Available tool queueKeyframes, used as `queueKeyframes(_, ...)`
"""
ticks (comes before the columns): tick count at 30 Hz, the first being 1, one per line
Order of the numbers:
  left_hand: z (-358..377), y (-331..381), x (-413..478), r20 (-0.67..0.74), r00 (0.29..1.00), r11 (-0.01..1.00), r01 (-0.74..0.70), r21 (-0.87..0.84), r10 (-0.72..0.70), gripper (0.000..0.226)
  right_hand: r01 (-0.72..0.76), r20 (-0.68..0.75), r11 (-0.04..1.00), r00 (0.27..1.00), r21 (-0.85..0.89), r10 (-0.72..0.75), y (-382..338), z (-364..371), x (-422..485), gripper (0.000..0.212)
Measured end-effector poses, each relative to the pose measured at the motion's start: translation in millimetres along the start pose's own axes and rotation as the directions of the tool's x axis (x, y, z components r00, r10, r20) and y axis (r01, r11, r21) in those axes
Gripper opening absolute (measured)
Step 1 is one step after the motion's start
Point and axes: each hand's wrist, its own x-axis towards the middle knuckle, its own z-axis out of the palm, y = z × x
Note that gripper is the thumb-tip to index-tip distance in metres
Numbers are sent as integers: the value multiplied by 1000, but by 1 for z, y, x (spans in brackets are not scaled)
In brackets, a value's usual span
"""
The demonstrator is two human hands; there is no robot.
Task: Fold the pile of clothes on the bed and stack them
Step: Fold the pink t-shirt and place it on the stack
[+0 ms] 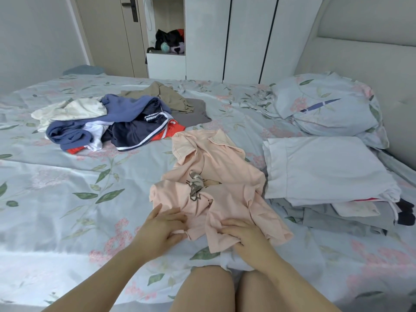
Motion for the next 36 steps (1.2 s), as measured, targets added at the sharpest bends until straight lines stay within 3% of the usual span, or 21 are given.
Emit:
queueKeyframes(1, -5, 5, 4, -10, 994, 987, 109, -115, -111, 20, -73, -46, 992, 996, 100, 78, -4, -5, 0, 33)
queueKeyframes(3, -20, 11, 13, 54, 920, 867, 384, -319, -388, 30, -205, -136, 912, 954, 356, 268, -11, -22, 2, 21)
queueKeyframes(4, -27, 10, 16, 27, 882, 813, 444, -377, -470, 37, -211, -178, 859, 929, 466, 325, -14, -32, 3, 18)
queueKeyframes(5, -34, 9, 20, -44, 851, 794, 467, -389, -523, 37, -195, -220, 823, 907, 534, 358, -16, -42, 5, 17)
queueKeyframes(7, -44, 5, 29, -287, 793, 843, 495, -212, -538, 29, -186, -237, 750, 877, 635, 418, -20, -56, 8, 16)
queueKeyframes(9, -57, 18, 39, -365, 690, 766, 633, -115, -625, 15, -178, -192, 657, 872, 733, 451, -27, -65, 11, 13)
queueKeyframes(12, -59, 47, 50, -113, 591, 602, 781, -165, -799, 23, -203, -88, 505, 864, 839, 495, -40, -71, 18, 11)
queueKeyframes(14, -55, 62, 56, 67, 554, 493, 785, -375, -830, 33, -244, -29, 432, 844, 868, 536, -47, -68, 23, 9)
queueKeyframes(16, -57, 76, 62, 311, 473, 198, 756, -624, -824, 49, -263, -47, 470, 833, 843, 551, -52, -61, 27, 8)
queueKeyframes(17, -59, 82, 63, 438, 433, 53, 756, -652, -788, 58, -250, -84, 517, 839, 819, 538, -53, -57, 28, 9)
queueKeyframes(18, -60, 86, 63, 541, 407, -35, 775, -631, -736, 65, -234, -110, 557, 850, 797, 515, -55, -54, 28, 10)
queueKeyframes(20, -60, 87, 62, 656, 384, -94, 816, -571, -650, 72, -241, -85, 602, 883, 761, 461, -60, -49, 26, 9)
queueKeyframes(22, -62, 84, 61, 731, 366, -169, 822, -544, -576, 66, -286, 29, 577, 910, 765, 414, -63, -47, 23, 14)
queueKeyframes(24, -63, 82, 62, 785, 355, -275, 797, -538, -507, 45, -350, 175, 514, 917, 783, 358, -67, -47, 20, 17)
queueKeyframes(27, -64, 81, 62, 786, 374, -388, 714, -583, -493, 11, -400, 283, 556, 915, 728, 287, -72, -50, 19, 20)
queueKeyframes(31, -73, 73, 64, 660, 434, -369, 582, -725, -613, 19, -359, 144, 615, 917, 702, 372, -72, -52, 29, 29)
queueKeyframes(33, -87, 66, 67, 525, 485, -236, 537, -810, -699, 19, -300, -11, 700, 916, 648, 402, -69, -54, 39, 32)
queueKeyframes(36, -114, 55, 68, 284, 580, 111, 552, -827, -764, 17, -197, -186, 871, 933, 451, 307, -74, -57, 60, 26)
